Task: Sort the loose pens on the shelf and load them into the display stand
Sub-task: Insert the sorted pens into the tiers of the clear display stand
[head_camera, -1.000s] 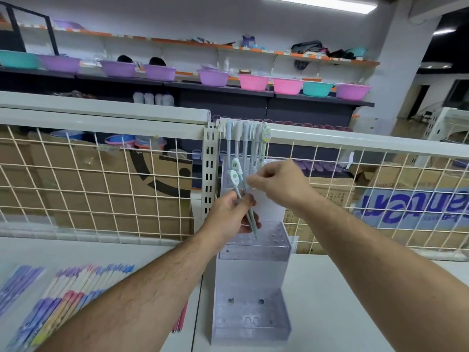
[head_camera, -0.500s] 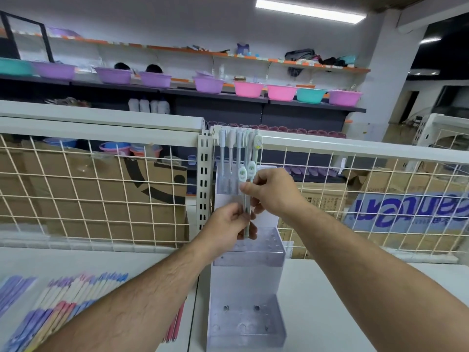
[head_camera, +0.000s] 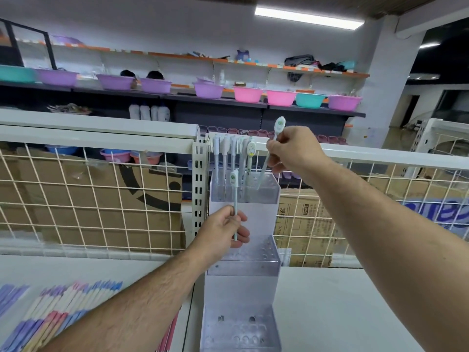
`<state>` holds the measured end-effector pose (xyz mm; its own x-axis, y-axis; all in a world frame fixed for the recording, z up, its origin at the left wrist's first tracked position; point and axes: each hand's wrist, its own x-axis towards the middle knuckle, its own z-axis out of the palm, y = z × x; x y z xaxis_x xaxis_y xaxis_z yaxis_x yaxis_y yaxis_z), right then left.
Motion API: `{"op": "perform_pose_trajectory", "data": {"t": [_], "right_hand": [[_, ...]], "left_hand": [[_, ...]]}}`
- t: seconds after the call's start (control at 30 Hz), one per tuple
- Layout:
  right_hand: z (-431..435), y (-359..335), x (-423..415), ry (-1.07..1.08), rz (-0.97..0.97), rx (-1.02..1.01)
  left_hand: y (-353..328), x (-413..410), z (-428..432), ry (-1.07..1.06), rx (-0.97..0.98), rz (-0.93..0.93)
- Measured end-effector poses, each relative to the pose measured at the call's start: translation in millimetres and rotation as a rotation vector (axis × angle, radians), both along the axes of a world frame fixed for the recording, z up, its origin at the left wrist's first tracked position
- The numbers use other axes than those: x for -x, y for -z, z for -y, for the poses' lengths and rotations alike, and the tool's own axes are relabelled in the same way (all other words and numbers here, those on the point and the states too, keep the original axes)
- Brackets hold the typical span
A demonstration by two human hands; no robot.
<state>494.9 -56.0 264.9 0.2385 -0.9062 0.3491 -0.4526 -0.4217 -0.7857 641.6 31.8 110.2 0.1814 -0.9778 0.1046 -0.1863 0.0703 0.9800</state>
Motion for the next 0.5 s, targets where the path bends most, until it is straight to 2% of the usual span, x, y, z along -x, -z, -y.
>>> {"op": "perform_pose_trajectory", "data": {"t": [0.13,0.33,0.5], "right_hand": [[13.2,-10.0,-7.8,0.046,0.028,0.066],[28.2,-2.4,-21.6,0.101,-0.068,0.154],[31.2,8.8,-26.5,0.067,-0.188,0.098]], "left_hand": [[0.6,0.1,1.4,-0.005,-0.006,0.002],[1.0,-0.1,3.2,-0.013,-0.021,0.012],[3.3,-1.4,5.2,-0.013,-0.033,0.021]]}}
